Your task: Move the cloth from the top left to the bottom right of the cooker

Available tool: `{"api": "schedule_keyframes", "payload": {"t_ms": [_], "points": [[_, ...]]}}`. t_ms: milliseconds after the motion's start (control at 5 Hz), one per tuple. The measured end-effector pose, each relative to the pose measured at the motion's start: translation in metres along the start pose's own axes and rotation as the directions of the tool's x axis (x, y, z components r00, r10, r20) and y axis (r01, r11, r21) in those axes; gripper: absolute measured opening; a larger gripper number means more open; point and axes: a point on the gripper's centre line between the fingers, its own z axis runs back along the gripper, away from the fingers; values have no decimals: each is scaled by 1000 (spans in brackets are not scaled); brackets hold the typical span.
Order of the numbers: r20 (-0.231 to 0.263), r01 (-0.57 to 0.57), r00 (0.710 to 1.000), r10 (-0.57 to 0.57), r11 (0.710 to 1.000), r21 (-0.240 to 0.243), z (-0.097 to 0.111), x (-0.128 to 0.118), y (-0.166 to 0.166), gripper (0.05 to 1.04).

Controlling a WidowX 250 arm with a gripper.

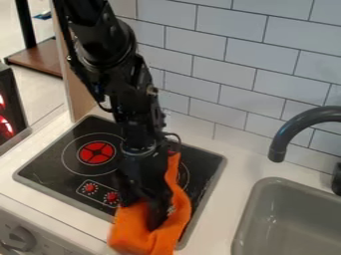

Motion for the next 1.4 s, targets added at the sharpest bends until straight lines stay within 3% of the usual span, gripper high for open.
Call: {"api": "schedule_keyframes", "payload": {"t_ms": [400, 1000, 1200, 1400], "points": [[0, 8, 1000, -8, 1000, -19, 3, 3, -2, 999], [125, 19, 992, -11, 998, -63, 60, 14, -9, 999], [184, 22, 983, -12, 998, -52, 77, 15, -5, 999], [184, 24, 983, -14, 998, -54, 77, 15, -5, 999]]}}
